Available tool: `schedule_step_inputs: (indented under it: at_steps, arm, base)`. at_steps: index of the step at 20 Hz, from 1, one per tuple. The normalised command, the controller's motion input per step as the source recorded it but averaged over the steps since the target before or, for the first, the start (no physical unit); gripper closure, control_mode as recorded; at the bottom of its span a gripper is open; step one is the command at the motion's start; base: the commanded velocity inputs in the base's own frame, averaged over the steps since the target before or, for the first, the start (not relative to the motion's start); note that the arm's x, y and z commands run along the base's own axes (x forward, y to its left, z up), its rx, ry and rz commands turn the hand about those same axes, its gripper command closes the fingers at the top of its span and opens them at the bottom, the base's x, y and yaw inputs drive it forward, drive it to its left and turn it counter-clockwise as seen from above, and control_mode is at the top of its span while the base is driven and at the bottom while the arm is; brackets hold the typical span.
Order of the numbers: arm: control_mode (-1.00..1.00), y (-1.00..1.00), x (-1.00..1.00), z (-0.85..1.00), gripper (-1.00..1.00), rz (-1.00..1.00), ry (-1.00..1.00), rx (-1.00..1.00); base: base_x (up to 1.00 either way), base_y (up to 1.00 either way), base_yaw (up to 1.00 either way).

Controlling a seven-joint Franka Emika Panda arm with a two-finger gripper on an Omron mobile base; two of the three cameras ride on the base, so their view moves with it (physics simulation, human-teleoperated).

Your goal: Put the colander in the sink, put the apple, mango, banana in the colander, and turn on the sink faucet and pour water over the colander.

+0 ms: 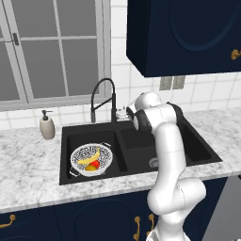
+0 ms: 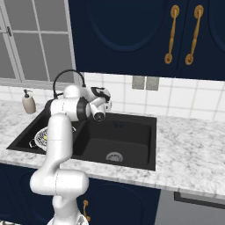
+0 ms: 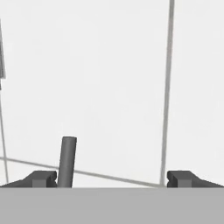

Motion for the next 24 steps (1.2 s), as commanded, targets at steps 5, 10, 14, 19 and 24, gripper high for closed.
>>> schedule_step_inputs:
  at_steps: [5,10,14,19,24]
  arm:
    - [-1.00,0.16,0.29,-0.10,-1.00,-0.02,0.00,0.00]
    - [-1.00,0.19,0.32,-0.01,-1.00,-0.07,0.00,0.00]
    - [-1.00,0.20,0.32,0.00,-1.00,-0.11,0.00,0.00]
    - [-1.00,0.05,0.36,0.00,1.00,-0.09,0.00,0.00]
    - [-1.00,-0.14,0.28,0.00,1.00,-0.09,0.00,0.00]
  base:
    - [0.00,0.00,0.00]
    - [0.00,0.00,0.00]
    - [0.00,0.00,0.00]
    - [0.00,0.00,0.00]
    - [0.00,0.00,0.00]
